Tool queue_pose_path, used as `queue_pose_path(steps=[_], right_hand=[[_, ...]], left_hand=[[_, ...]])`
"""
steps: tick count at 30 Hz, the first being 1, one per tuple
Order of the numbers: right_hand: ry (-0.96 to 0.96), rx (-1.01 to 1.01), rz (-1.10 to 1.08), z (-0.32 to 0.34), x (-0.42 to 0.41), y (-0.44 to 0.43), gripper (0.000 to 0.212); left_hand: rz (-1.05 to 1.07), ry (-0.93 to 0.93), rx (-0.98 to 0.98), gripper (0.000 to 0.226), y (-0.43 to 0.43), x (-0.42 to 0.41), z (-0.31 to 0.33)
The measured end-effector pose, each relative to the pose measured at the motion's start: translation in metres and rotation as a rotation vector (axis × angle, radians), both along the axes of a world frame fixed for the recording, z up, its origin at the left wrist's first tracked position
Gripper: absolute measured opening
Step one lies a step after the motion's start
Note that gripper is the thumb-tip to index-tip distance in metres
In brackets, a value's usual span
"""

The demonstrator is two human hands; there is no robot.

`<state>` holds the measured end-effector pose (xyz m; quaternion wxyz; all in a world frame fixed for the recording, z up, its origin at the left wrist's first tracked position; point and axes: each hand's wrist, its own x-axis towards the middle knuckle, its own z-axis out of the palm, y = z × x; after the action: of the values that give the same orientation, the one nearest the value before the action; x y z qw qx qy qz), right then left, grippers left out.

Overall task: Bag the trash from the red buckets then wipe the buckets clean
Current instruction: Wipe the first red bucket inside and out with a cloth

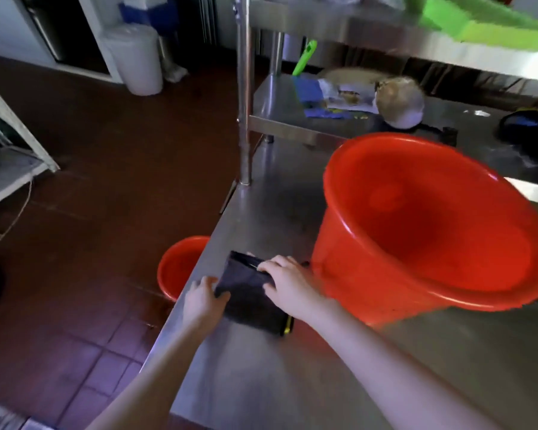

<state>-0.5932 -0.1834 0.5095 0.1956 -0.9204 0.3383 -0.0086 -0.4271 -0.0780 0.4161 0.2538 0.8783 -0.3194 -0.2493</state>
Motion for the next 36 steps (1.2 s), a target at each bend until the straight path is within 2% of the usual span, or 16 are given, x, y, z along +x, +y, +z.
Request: queue_pose_path(steps=[2,5,10,13,16,19,22,28,32,36], right_hand=[[0.097,0.047,-0.057,-0.029,0.011,-0.004,0.04],[0.143,0.127,-0.129,-0.062,0.027,-0.003,0.046],[0.188,0.208,-0.165,-0.087,0.034,0.012,0.053],[0.162,0.242,-0.172,-0.078,0.031,0.02,0.073],[-0.088,0.257,-0.186,-0.049,0.025,0.035,0.087],[-0.377,0.233,-0.292,-0.011,0.005,0.063,0.079],[-0.542,0.141,-0.348,0.024,-0.016,0.086,0.07],[-0.915,-0.008,-0.425,0.099,-0.048,0.108,0.072],[-0.968,-0.246,-0.515,0.137,-0.093,0.108,0.069],[-1.007,-0.345,-0.639,0.159,-0.145,0.104,0.065]], left_hand=[[-0.037,0.003,0.023,0.049,-0.005,0.006,-0.013],[-0.072,-0.004,0.025,0.049,-0.013,0.014,-0.024],[-0.182,0.034,0.058,0.022,-0.022,0.029,-0.014],[-0.267,0.143,-0.036,0.018,-0.022,0.029,0.01],[-0.343,0.322,-0.192,0.015,-0.014,0.02,0.05],[-0.434,0.327,-0.328,0.016,-0.004,0.01,0.1],[-0.529,0.412,-0.478,0.014,0.004,-0.001,0.16],[-0.836,0.544,-0.745,0.02,0.0,-0.041,0.269],[-0.919,0.634,-0.789,0.015,-0.022,-0.097,0.303],[-1.092,0.606,-0.794,0.017,-0.043,-0.162,0.329]])
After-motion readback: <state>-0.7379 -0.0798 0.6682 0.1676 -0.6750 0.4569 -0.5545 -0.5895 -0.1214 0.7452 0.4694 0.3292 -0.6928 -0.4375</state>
